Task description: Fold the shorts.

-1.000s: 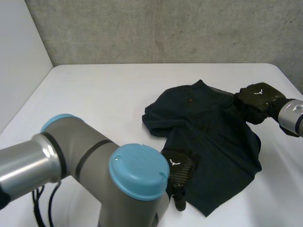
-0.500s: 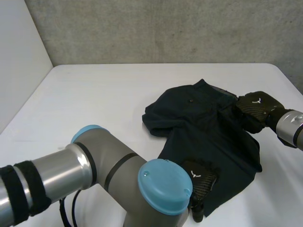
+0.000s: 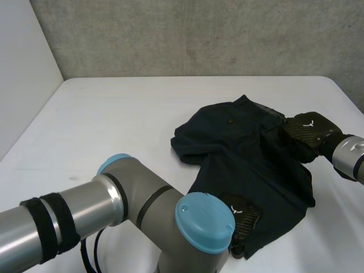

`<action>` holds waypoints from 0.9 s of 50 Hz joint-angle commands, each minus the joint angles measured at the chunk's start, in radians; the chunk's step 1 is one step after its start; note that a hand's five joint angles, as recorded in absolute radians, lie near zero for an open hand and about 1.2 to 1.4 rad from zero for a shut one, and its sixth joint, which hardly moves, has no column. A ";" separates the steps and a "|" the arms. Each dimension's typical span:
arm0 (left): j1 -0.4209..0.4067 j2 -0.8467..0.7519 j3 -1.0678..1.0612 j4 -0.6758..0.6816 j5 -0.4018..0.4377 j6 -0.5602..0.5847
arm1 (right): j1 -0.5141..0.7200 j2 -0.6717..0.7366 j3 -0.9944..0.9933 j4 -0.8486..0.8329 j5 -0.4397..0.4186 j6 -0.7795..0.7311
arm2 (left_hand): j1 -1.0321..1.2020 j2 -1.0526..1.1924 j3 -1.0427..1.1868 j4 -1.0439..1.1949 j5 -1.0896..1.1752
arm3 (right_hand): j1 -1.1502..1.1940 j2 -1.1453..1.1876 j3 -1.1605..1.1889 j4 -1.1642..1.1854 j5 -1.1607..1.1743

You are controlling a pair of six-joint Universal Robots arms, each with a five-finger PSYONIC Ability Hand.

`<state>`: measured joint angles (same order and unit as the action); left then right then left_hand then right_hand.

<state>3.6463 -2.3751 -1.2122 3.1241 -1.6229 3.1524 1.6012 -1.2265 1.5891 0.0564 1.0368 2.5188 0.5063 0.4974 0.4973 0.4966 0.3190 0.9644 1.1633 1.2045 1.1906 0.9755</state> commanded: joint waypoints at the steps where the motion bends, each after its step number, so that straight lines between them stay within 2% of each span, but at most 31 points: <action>1: 0.002 -0.004 0.003 0.002 -0.002 0.000 | -0.001 -0.007 0.009 -0.001 -0.001 0.000 | 0.356 0.364 0.365 0.365 0.368 | 0.432 0.233 0.192 0.206 0.246; 2: 0.002 -0.004 0.005 0.002 -0.002 0.000 | -0.001 -0.007 0.011 -0.001 -0.001 -0.002 | 0.469 0.478 0.478 0.479 0.482 | 0.432 0.233 0.192 0.206 0.246; 9: 0.003 0.007 0.003 0.025 -0.017 0.000 | -0.003 -0.010 0.020 -0.009 -0.001 -0.002 | 0.889 0.898 0.898 0.899 0.902 | 0.432 0.233 0.192 0.206 0.246; 16: 0.044 0.057 -0.001 0.025 -0.074 0.001 | 0.000 -0.016 0.025 -0.009 0.006 -0.002 | 0.890 0.899 0.899 0.900 0.903 | 0.432 0.233 0.192 0.206 0.246; 21: 0.184 0.181 -0.058 0.013 -0.135 0.003 | 0.006 -0.039 0.012 0.002 0.014 0.000 | 0.890 0.899 0.899 0.900 0.903 | 0.432 0.233 0.192 0.206 0.246; 24: 0.265 0.264 -0.096 0.011 -0.132 0.014 | 0.008 -0.054 0.009 0.013 0.015 0.000 | 0.890 0.899 0.899 0.900 0.903 | 0.432 0.233 0.192 0.206 0.246; 25: 0.317 0.318 -0.116 0.011 -0.129 0.035 | 0.008 -0.071 0.008 0.026 0.019 0.002 | 0.890 0.899 0.899 0.900 0.903 | 0.432 0.233 0.192 0.206 0.246; 29: 0.412 0.422 -0.167 0.010 -0.127 0.102 | 0.023 -0.119 0.003 0.074 0.032 0.018 | 0.890 0.899 0.899 0.900 0.903 | 0.432 0.233 0.192 0.206 0.246; 36: 0.483 0.559 -0.257 -0.009 -0.104 0.182 | 0.082 -0.174 -0.001 0.154 0.098 0.069 | 0.890 0.899 0.899 0.900 0.903 | 0.432 0.233 0.192 0.206 0.246; 40: 0.564 0.652 -0.329 -0.061 -0.086 0.209 | 0.126 -0.215 -0.006 0.297 0.182 0.032 | 0.890 0.899 0.899 0.900 0.903 | 0.432 0.233 0.192 0.206 0.246; 41: 0.602 0.693 -0.349 -0.099 -0.074 0.219 | 0.129 -0.223 -0.011 0.325 0.195 0.016 | 0.890 0.899 0.899 0.900 0.903 | 0.432 0.233 0.192 0.206 0.246; 44: 0.644 0.760 -0.362 -0.150 -0.043 0.227 | 0.129 -0.280 -0.037 0.405 0.219 -0.030 | 0.890 0.899 0.899 0.900 0.903 | 0.432 0.233 0.192 0.206 0.246; 45: 0.670 0.815 -0.359 -0.174 -0.007 0.227 | 0.132 -0.297 -0.047 0.411 0.221 -0.038 | 0.890 0.899 0.899 0.900 0.903 | 0.432 0.233 0.192 0.206 0.246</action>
<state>4.2144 -1.7160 -1.5331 3.0556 -1.7033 3.3626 1.7160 -1.4446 1.5784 0.3372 1.2038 2.5502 1.1166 1.1921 1.1842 1.1964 0.9865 0.9644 1.1633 1.2045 1.1913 0.9809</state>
